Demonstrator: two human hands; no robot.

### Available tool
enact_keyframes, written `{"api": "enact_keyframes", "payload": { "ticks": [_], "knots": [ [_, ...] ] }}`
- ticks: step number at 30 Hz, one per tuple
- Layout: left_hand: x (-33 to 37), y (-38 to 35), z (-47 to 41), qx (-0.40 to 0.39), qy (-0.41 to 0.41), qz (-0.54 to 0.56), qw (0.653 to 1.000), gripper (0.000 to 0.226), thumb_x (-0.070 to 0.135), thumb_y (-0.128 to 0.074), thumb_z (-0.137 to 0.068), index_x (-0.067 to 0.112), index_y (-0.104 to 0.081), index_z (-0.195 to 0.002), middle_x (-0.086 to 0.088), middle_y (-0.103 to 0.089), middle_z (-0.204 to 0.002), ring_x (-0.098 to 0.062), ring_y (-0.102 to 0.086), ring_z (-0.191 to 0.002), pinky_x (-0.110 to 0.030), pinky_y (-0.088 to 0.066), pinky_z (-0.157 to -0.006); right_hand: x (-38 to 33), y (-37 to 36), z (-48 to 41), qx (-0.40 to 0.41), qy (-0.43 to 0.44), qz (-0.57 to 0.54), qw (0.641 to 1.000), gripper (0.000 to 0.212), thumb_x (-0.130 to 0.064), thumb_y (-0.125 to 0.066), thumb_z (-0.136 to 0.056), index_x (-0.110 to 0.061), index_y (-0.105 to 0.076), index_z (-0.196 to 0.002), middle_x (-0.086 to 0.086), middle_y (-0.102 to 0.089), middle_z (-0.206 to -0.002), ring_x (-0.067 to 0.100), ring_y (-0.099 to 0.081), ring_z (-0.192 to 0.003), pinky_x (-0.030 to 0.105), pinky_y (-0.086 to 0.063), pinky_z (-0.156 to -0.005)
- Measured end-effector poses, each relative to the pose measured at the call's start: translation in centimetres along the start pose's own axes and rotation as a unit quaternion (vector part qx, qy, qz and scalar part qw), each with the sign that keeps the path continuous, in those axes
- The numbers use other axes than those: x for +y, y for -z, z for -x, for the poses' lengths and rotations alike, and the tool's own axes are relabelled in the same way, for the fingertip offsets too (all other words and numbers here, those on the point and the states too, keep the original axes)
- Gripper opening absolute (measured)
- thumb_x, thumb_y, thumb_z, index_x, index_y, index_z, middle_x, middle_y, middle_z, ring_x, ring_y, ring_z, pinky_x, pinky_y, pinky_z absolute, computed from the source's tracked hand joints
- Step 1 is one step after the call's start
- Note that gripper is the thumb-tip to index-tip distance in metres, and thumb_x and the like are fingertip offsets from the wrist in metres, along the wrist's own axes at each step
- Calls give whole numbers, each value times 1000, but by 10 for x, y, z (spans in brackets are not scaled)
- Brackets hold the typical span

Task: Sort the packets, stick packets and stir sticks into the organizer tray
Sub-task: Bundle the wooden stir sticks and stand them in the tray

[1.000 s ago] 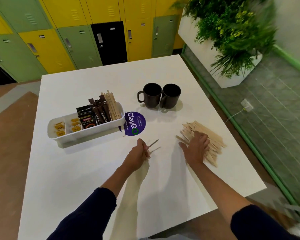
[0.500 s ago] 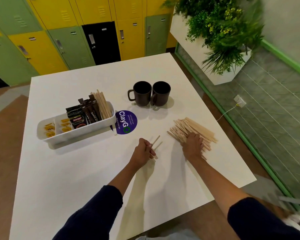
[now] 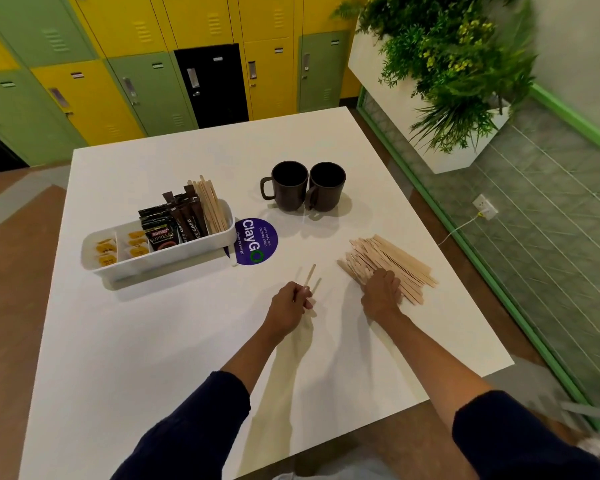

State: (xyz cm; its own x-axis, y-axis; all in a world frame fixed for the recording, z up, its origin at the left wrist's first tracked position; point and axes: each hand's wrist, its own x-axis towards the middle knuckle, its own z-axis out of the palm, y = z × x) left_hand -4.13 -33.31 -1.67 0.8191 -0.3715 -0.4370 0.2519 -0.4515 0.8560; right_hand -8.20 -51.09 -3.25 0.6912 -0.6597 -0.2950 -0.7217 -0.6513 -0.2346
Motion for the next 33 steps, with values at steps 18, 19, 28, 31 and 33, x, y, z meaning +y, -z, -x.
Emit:
{"api": "enact_keyframes", "payload": {
  "ticks": [18,19,28,31,33],
  "knots": [
    [12,-5,0,-54,27,119,991,29,22,-29,-103,10,-49,-85,-11,-64,-81,-22,-65,-73,-29,-55,-67,-37,37,7,-147,20,-307,940,47,-28,-40,-100,-4,-27,-139,15,-39,-144,33,-40,-131,37,-36,-103],
    [14,-4,0,-51,23,116,992,30,23,-30,-103,10,-51,-86,-11,-64,-81,-23,-65,-73,-30,-55,-68,-42,36,7,-176,20,-338,924,49,-31,-41,-99,-5,-30,-139,12,-42,-141,29,-42,-129,38,-35,-104],
    [29,11,1,-9,-20,21,1000,40,37,-36,-100,9,-63,-91,-3,-64,-73,-10,-55,-56,-13,-40,-44,-74,39,27,-276,33,-497,822,42,-24,-45,-99,-4,-41,-136,9,-56,-115,20,-58,-99,27,-53,-77],
    [29,14,1,1,-35,-1,999,40,35,-33,-101,9,-63,-96,-4,-64,-78,-7,-56,-60,-15,-42,-51,-81,39,31,-279,29,-510,813,45,-24,-46,-99,-1,-39,-137,10,-56,-115,21,-57,-102,32,-49,-88],
    [27,17,1,-3,-24,3,1000,41,36,-32,-101,10,-63,-97,-6,-64,-82,-10,-57,-64,-19,-46,-55,-84,38,31,-280,12,-506,816,49,-26,-48,-98,-2,-35,-138,10,-52,-123,22,-53,-107,32,-46,-90]
  ]
}}
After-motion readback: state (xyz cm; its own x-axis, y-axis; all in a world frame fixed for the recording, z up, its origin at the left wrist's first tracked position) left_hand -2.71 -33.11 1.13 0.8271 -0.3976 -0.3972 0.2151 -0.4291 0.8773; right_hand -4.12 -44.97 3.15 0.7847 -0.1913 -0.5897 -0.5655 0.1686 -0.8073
